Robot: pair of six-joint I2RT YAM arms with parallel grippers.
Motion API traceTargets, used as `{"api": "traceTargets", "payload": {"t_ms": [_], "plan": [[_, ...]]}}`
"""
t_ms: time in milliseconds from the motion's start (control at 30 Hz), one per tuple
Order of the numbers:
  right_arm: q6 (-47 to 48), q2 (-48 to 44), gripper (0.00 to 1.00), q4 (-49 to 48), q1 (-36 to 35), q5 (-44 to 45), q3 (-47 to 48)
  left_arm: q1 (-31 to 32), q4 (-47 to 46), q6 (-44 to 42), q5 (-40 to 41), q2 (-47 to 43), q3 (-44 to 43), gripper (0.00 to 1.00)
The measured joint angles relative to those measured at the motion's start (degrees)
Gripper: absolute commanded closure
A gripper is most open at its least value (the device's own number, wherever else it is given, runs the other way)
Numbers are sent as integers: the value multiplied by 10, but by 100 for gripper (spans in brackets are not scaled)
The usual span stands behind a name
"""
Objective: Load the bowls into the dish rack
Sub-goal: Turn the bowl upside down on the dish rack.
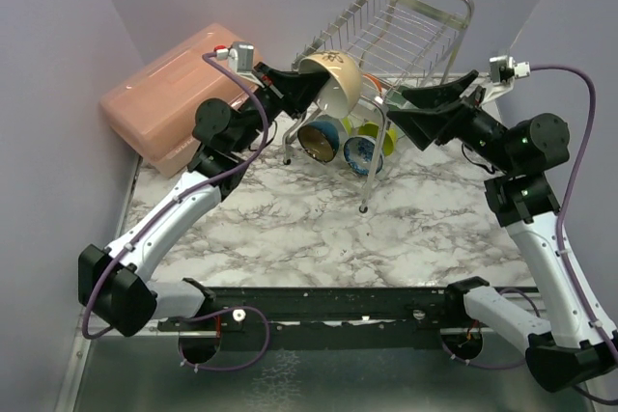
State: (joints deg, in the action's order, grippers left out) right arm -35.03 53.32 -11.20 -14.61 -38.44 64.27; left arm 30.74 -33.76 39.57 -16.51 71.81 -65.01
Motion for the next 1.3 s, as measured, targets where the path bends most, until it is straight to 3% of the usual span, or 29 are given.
{"api": "traceTargets", "payload": {"t_ms": [367,867,1033,1300], "plan": [[60,89,11,19,0,44,112,28,9,-56,70,126,-126,100],[142,126,13,127,0,141,182,78,103,-263,206,231,-299,100],[185,136,11,166,0,154,201,94,125,-327,227,253,-325,100],[264,202,7,246,0,126,313,97,143,-378,228,267,-330,100]]}}
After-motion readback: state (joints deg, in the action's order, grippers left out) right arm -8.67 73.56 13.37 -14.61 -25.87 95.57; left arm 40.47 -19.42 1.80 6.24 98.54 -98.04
